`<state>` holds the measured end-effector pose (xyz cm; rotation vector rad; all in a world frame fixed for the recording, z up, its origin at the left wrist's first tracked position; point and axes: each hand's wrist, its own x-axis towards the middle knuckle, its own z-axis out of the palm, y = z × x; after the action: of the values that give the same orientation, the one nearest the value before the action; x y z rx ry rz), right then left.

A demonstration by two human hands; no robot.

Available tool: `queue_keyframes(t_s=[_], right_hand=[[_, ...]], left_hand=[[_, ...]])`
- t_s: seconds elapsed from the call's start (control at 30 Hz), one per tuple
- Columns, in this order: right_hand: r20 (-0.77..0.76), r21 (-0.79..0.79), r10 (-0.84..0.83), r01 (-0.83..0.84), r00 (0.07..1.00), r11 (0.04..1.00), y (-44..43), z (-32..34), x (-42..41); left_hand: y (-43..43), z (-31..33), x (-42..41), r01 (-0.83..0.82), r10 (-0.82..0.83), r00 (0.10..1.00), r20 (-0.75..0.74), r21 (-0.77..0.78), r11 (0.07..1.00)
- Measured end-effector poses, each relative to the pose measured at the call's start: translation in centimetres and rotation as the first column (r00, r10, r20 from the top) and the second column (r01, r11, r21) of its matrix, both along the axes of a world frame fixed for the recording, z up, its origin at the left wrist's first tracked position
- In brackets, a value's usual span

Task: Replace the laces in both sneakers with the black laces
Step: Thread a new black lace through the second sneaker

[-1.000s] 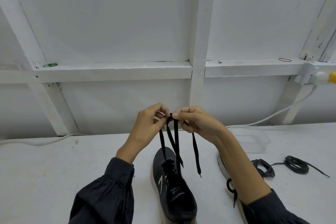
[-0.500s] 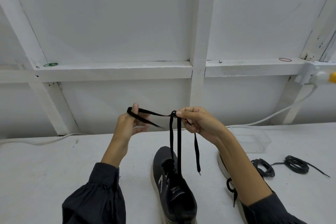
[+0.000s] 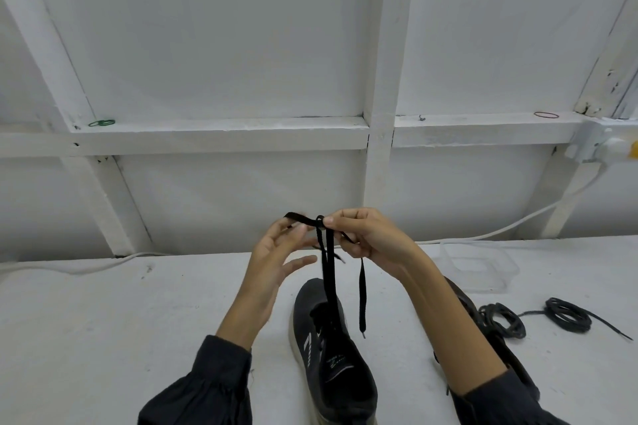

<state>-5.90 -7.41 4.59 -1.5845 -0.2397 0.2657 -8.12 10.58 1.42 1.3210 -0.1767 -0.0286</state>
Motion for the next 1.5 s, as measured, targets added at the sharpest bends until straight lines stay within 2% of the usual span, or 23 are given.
queue_keyframes(t_s=[0.1, 0.23, 0.37, 0.43, 0.5, 0.6, 0.7, 0.77, 0.83, 0.9, 0.97, 1.03, 1.1, 1.2, 1.4, 1.5], right_hand=[[0.008, -0.029, 0.023, -0.023, 1.000, 0.999, 0.0, -0.1, -0.2], [0.009, -0.072, 0.010, -0.009, 1.000, 0.997, -0.4, -0.8, -0.4], [-0.009, -0.097, -0.157, 0.155, 0.988, 0.983, -2.7, -2.1, -0.1], [-0.018, -0.128, -0.237, 0.233, 0.971, 0.964, -4.2, -3.0, -0.1], [0.003, -0.228, -0.310, 0.302, 0.951, 0.926, -5.3, -4.0, -0.2], [0.101, -0.488, -0.383, 0.381, 0.918, 0.785, -6.3, -5.9, -0.5], [0.169, -0.781, -0.350, 0.342, 0.921, 0.522, -7.0, -7.5, -0.8], [0.135, -0.897, -0.270, 0.234, 0.953, 0.376, -7.2, -8.4, -1.0], [0.031, -0.945, -0.184, 0.088, 0.983, 0.314, -6.9, -9.1, -1.1], [-0.037, -0.945, -0.087, -0.006, 0.996, 0.328, -6.4, -9.8, -1.1], [-0.043, -0.895, 0.009, -0.043, 0.999, 0.444, -5.8, -10.2, -1.1], [-0.079, -0.780, 0.107, -0.129, 0.991, 0.612, -5.0, -10.2, -1.3], [-0.114, -0.683, 0.209, -0.230, 0.971, 0.693, -4.3, -10.3, -1.5], [-0.113, -0.609, 0.244, -0.261, 0.963, 0.749, -3.5, -10.7, -1.8], [-0.032, -0.576, 0.220, -0.198, 0.975, 0.793, -2.9, -11.7, -1.9], [-0.025, -0.530, 0.216, -0.196, 0.976, 0.825, -2.7, -11.6, -2.1]], left_hand=[[-0.9, 0.0, -0.1, -0.021, 0.020, 1.000, -0.024, -0.025, 0.999], [-1.1, -0.2, 0.2, -0.140, 0.133, 0.989, -0.059, -0.137, 0.981], [0.5, -0.8, 0.8, -0.319, 0.292, 0.946, -0.139, -0.257, 0.912], [1.9, -1.5, 0.9, -0.379, 0.349, 0.923, -0.160, -0.236, 0.895], [3.2, -2.6, 0.7, -0.436, 0.405, 0.897, -0.180, -0.191, 0.880], [5.0, -4.9, 0.2, -0.513, 0.479, 0.850, -0.219, -0.138, 0.848], [6.8, -7.5, -0.4, -0.569, 0.542, 0.803, -0.249, -0.046, 0.821], [7.8, -9.5, -0.7, -0.564, 0.572, 0.785, -0.238, 0.107, 0.819], [8.4, -11.3, -0.9, -0.493, 0.578, 0.798, -0.171, 0.365, 0.790], [8.4, -12.1, -1.2, -0.346, 0.534, 0.838, -0.106, 0.653, 0.673], [7.7, -12.2, -1.6, -0.198, 0.487, 0.870, -0.076, 0.850, 0.488], [6.8, -11.9, -1.9, -0.147, 0.454, 0.891, 0.002, 0.947, 0.285], [5.9, -11.5, -2.0, -0.143, 0.411, 0.909, 0.070, 0.978, 0.150], [4.9, -10.8, -1.7, -0.165, 0.353, 0.926, 0.136, 0.985, 0.052], [4.1, -10.1, -1.2, -0.136, 0.215, 0.966, 0.144, 0.989, -0.051], [3.4, -9.5, -1.1, -0.147, 0.211, 0.966, 0.150, 0.989, -0.031]])
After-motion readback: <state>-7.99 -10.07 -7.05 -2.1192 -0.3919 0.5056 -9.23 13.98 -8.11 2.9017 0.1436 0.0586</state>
